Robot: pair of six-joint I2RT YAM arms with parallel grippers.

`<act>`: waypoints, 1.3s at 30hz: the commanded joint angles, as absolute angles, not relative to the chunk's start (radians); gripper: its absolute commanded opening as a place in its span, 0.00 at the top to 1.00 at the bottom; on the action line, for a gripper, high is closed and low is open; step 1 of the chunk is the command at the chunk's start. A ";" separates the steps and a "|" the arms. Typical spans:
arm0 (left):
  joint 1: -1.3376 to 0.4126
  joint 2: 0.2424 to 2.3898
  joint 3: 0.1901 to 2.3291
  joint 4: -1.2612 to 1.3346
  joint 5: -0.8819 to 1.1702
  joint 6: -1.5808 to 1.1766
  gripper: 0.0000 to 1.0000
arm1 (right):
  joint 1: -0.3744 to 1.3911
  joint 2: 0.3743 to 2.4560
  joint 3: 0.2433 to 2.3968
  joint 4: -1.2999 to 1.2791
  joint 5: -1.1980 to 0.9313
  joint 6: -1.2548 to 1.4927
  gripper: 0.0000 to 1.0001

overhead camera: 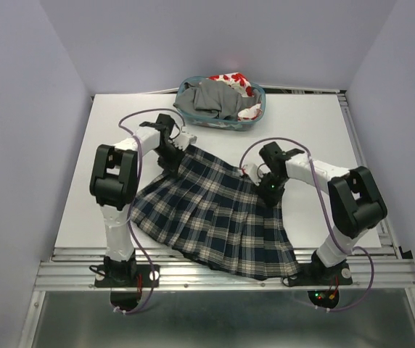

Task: Fold and stack the skirts
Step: Flatten the skirt out

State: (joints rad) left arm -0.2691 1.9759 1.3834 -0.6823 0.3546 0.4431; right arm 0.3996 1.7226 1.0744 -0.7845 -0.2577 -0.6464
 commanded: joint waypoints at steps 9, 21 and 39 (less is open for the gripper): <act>-0.422 2.303 1.971 -0.698 0.380 0.456 0.92 | 0.756 1.599 1.081 -0.945 -0.597 -0.477 0.69; -0.396 1.774 1.522 -0.517 0.387 0.382 0.54 | 0.485 1.574 1.290 -0.842 -0.390 -0.524 0.65; -0.422 1.842 1.235 -0.489 0.269 0.253 0.74 | 0.437 1.678 0.971 -0.770 -0.173 -0.709 0.71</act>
